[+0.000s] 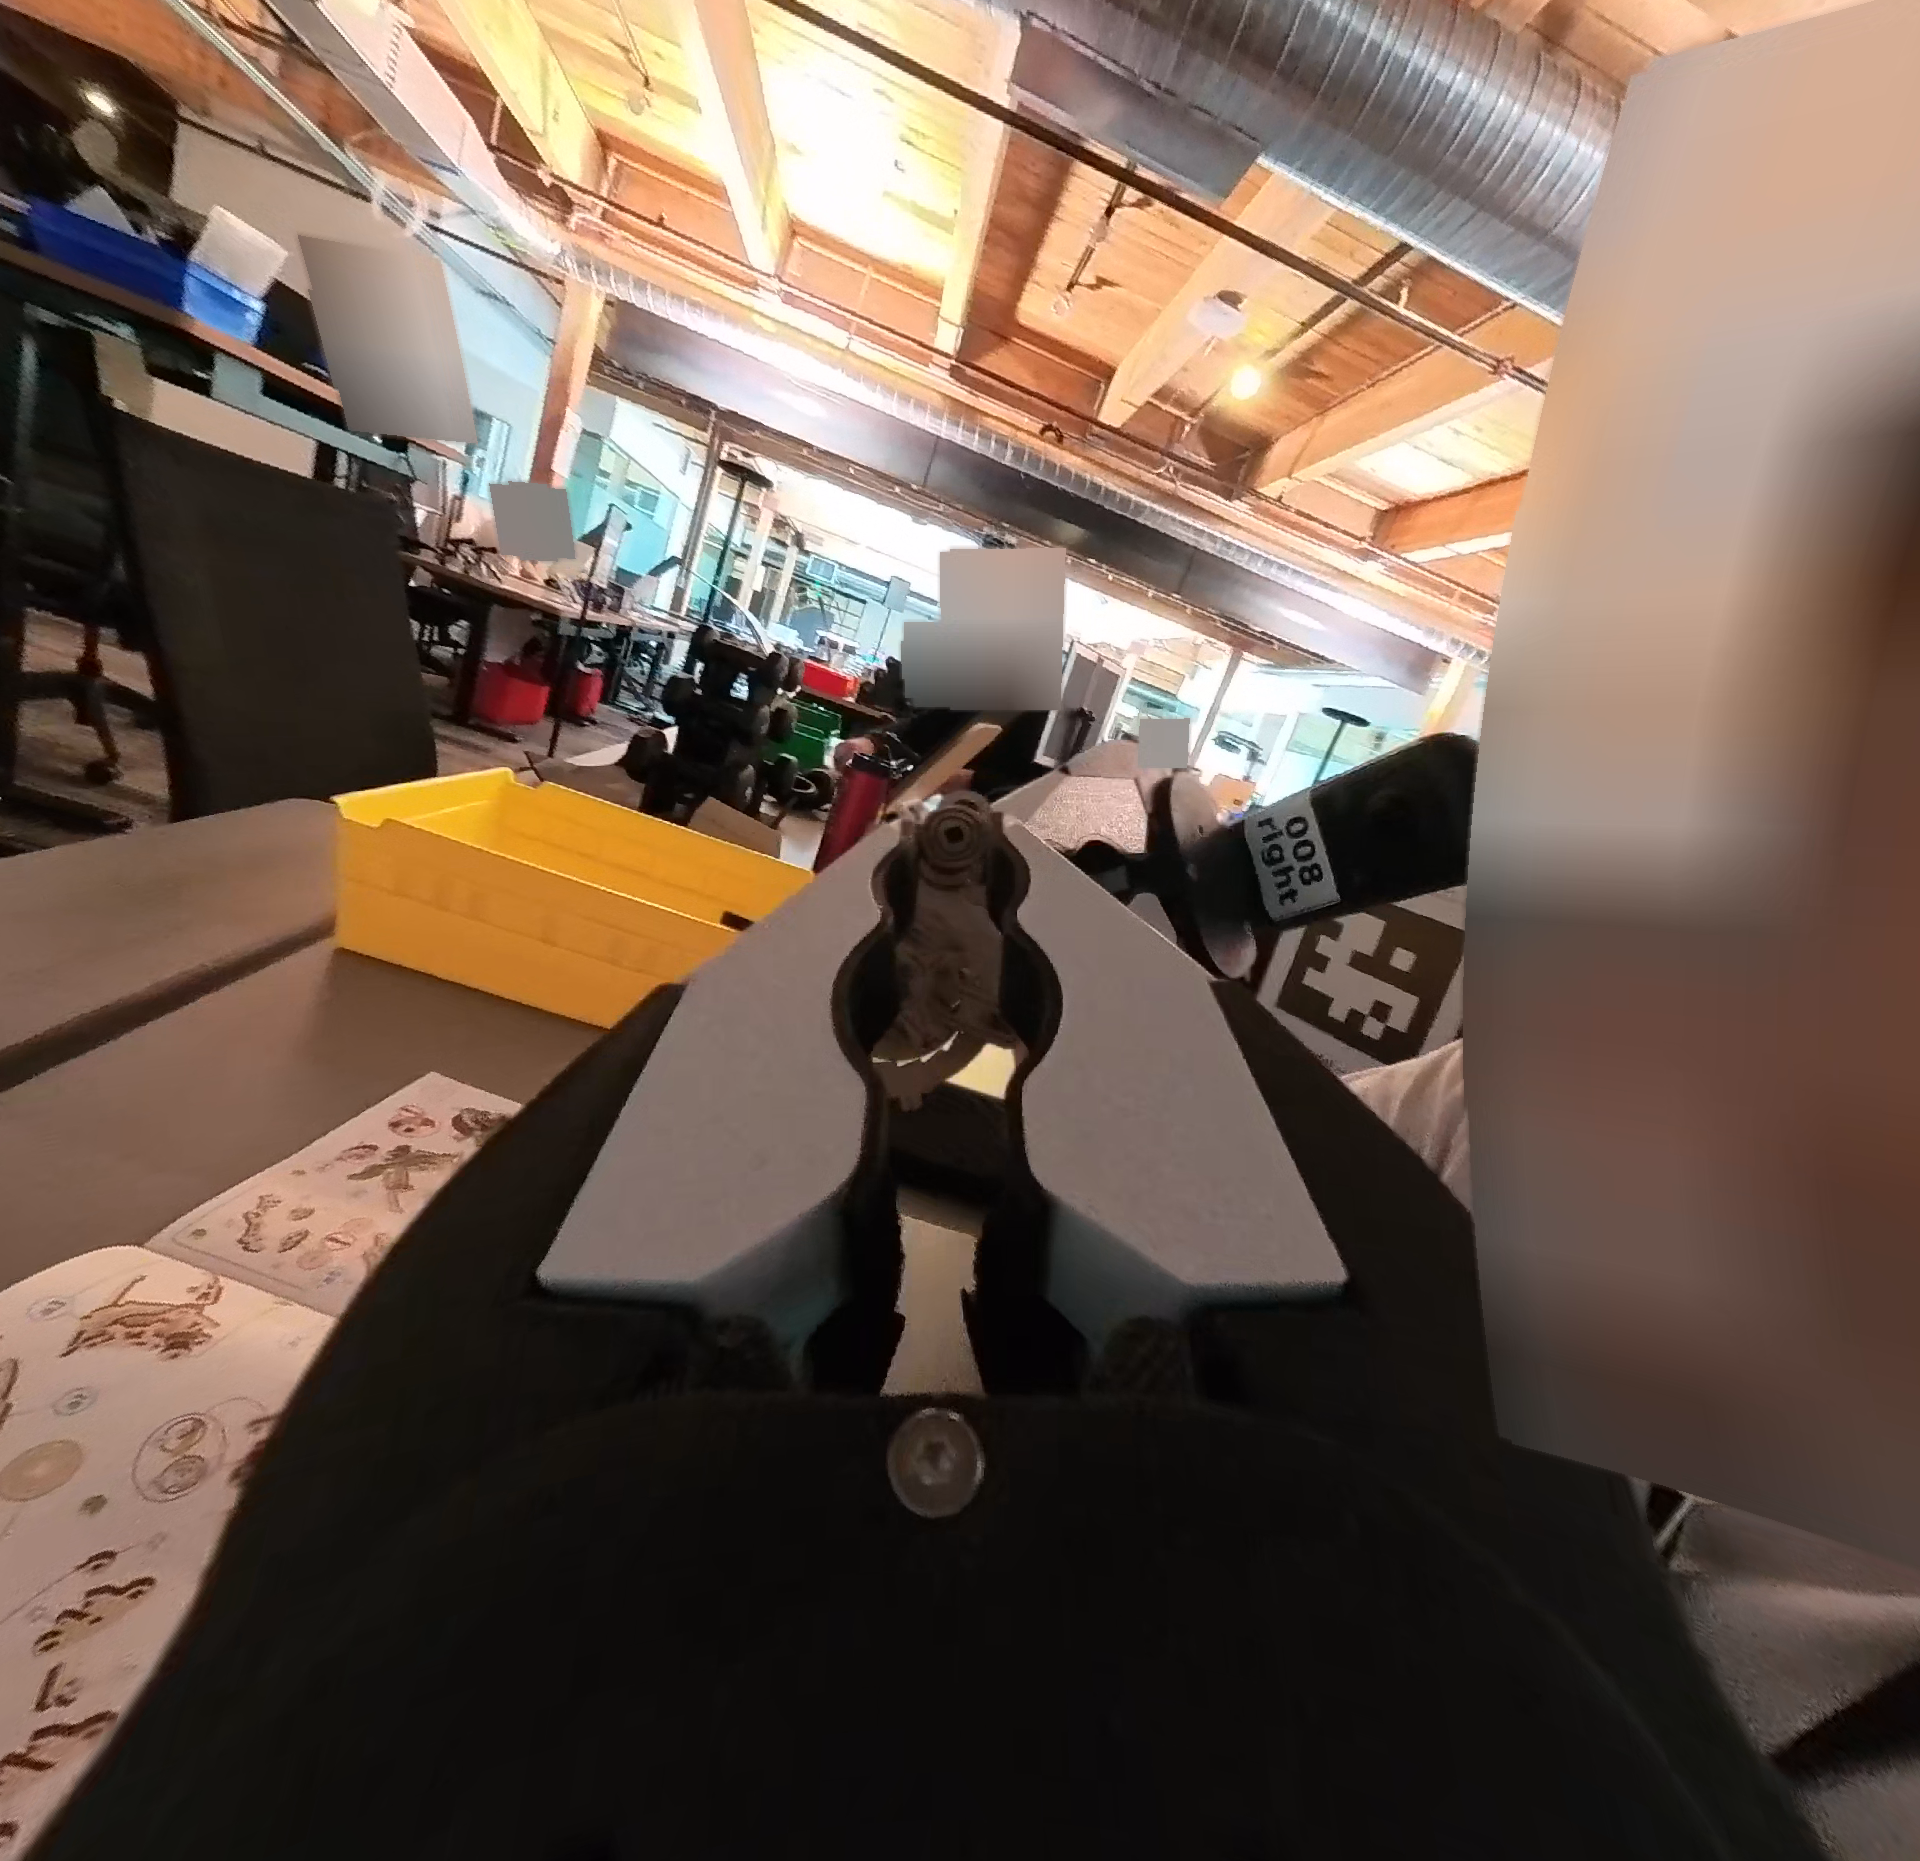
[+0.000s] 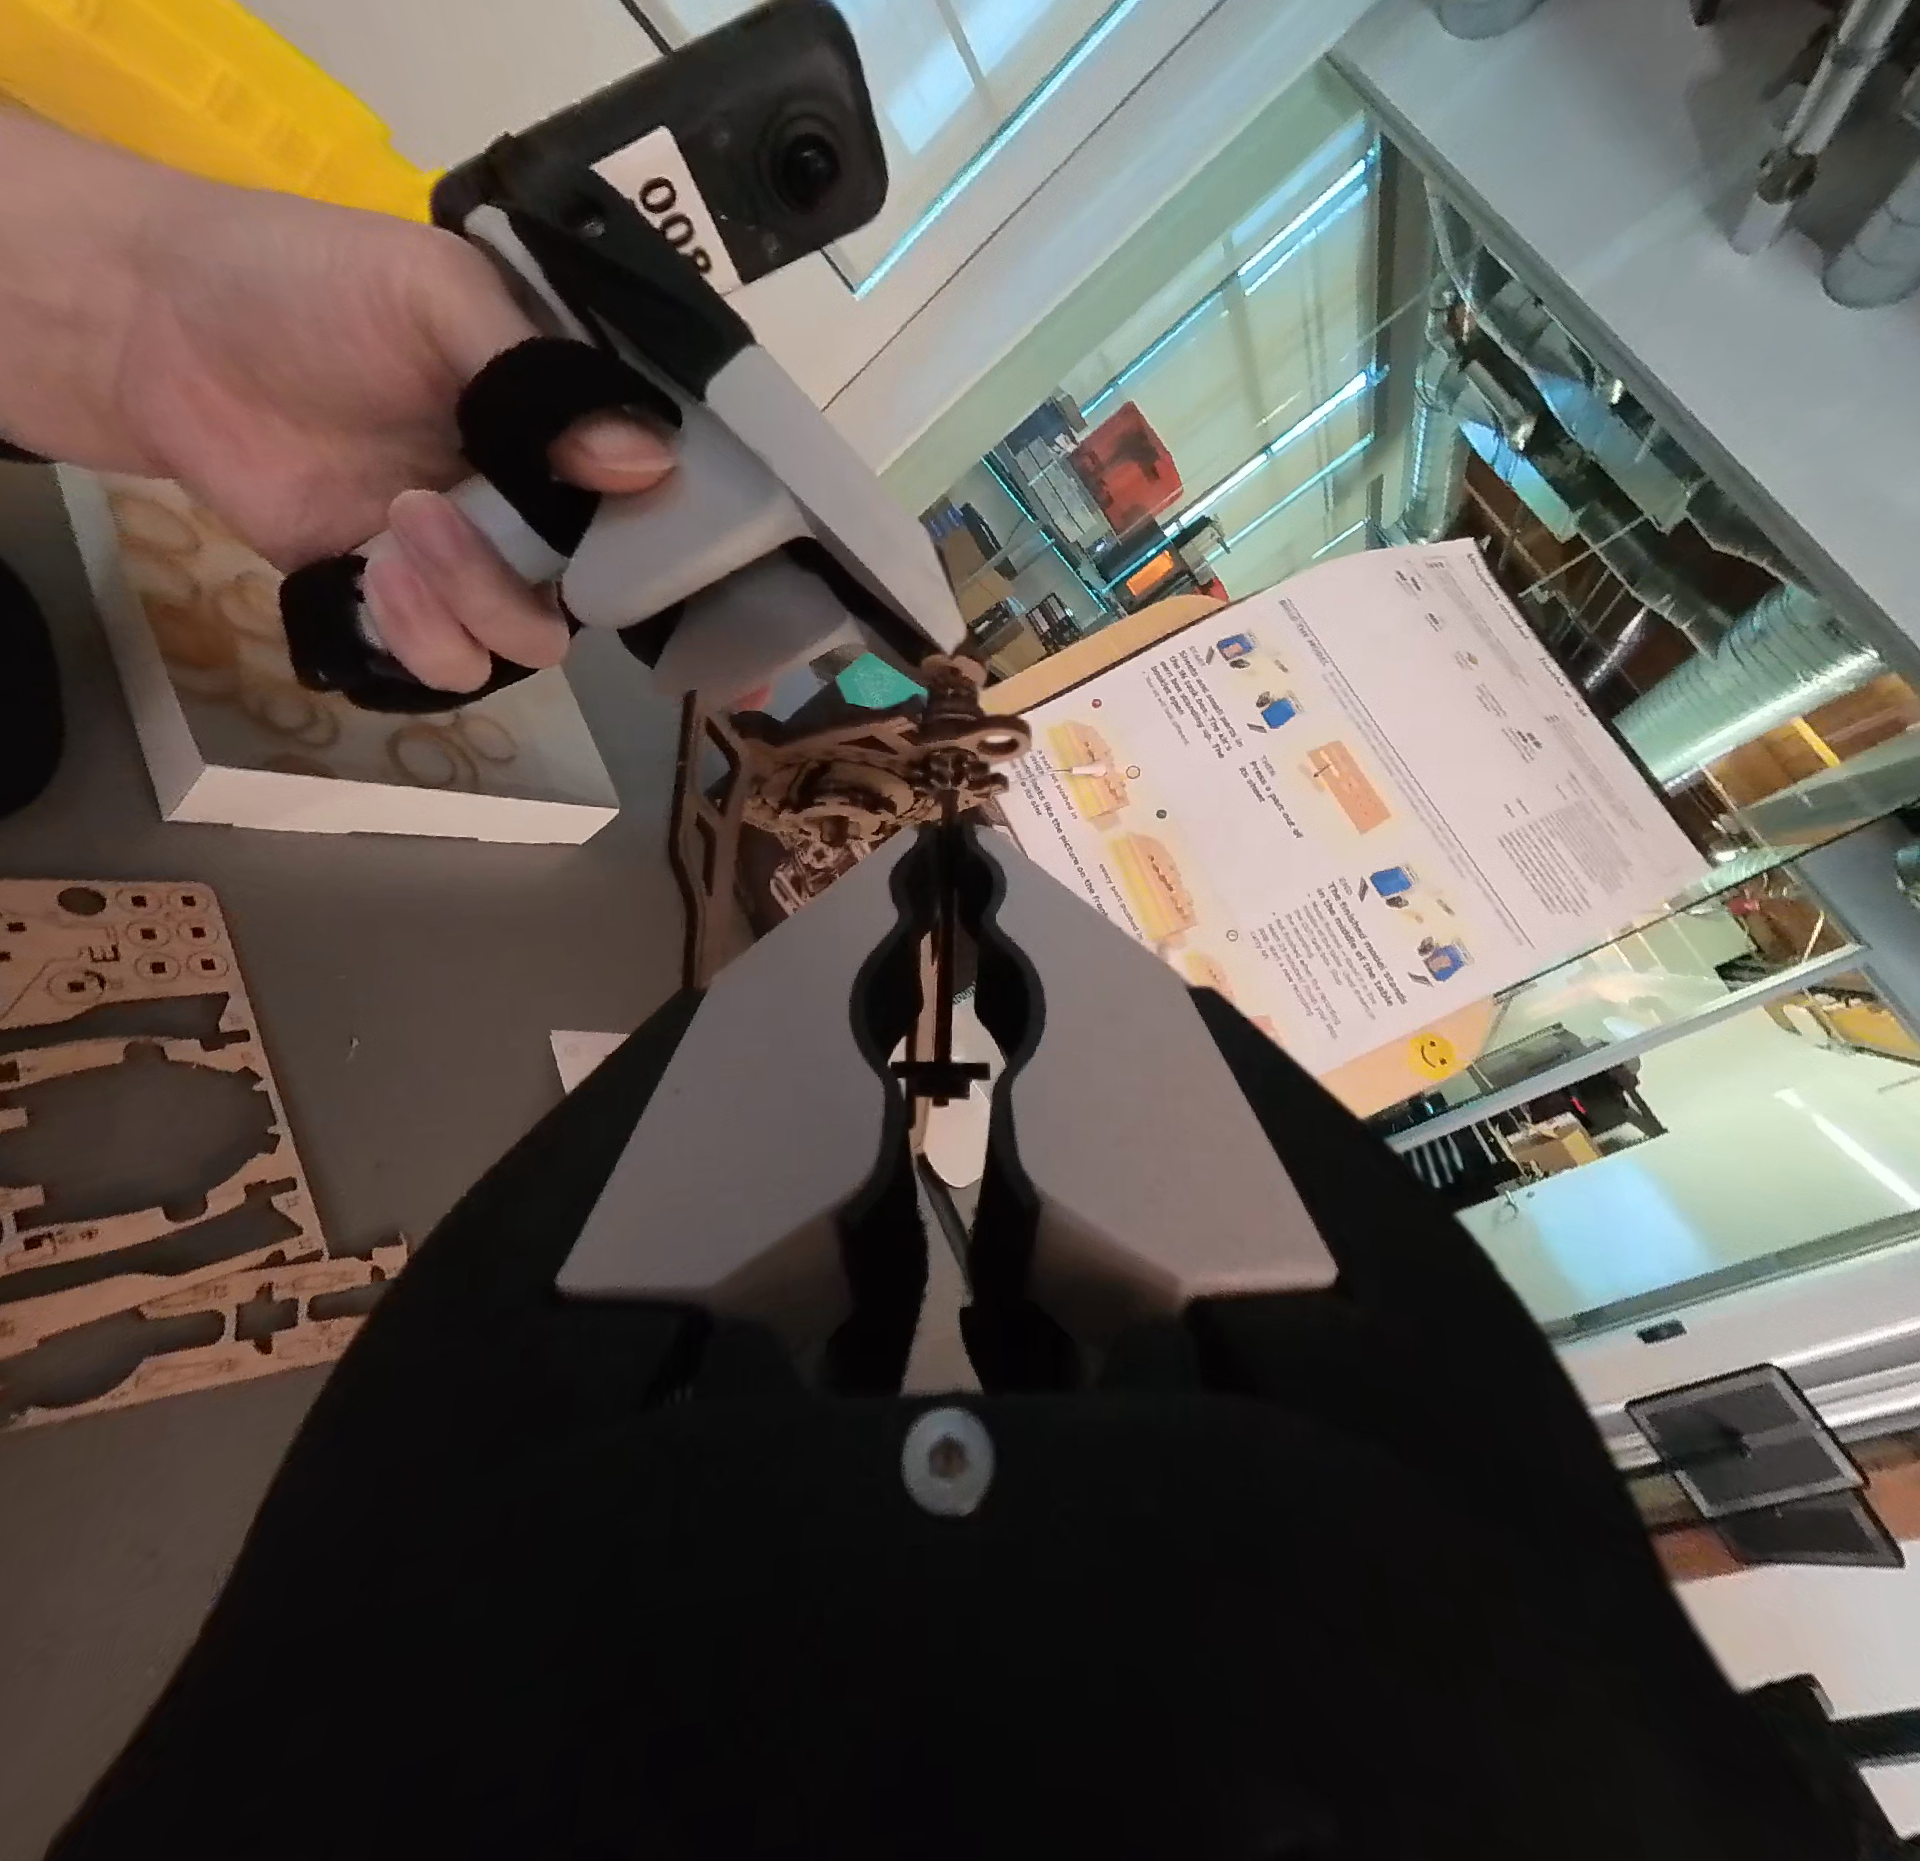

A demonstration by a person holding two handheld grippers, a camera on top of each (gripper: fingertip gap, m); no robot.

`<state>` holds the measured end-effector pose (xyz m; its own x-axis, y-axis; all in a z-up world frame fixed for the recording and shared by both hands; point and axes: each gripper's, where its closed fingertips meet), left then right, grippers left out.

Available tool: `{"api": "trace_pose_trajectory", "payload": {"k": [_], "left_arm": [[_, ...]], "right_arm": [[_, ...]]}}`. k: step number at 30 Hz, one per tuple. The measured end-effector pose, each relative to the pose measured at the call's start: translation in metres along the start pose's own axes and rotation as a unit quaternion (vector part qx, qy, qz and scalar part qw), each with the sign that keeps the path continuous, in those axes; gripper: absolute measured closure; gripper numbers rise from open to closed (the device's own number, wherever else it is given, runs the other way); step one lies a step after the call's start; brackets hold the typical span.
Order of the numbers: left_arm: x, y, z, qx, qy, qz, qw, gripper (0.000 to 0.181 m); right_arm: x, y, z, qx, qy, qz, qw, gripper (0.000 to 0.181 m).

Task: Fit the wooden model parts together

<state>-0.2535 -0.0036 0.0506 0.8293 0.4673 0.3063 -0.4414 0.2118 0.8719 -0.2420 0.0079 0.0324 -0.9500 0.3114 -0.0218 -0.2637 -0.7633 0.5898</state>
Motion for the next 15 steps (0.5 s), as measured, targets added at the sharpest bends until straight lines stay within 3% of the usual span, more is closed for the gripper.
{"api": "trace_pose_trajectory", "payload": {"k": [9,15], "left_arm": [[-0.0017,-0.0015,-0.0025,0.032,0.026,-0.022,0.999,0.170],[0.0011,0.0033,-0.0073,0.035,0.045,0.026,0.998,0.170]], "right_arm": [[0.0018,-0.0011,-0.0013,0.000,-0.008,-0.005,1.000,0.181],[0.0046,-0.0033,0.0014,0.027,-0.032,-0.006,0.999,0.181]]}}
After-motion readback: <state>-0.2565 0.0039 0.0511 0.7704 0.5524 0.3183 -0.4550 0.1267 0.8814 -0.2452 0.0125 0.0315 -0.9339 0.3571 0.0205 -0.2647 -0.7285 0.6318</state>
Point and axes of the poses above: each gripper's, where its closed fingertips meet, x out along the fingers, y out of its top, z = x × y across the jaws, and after that the axes turned 3 degrees about -x, right-handed
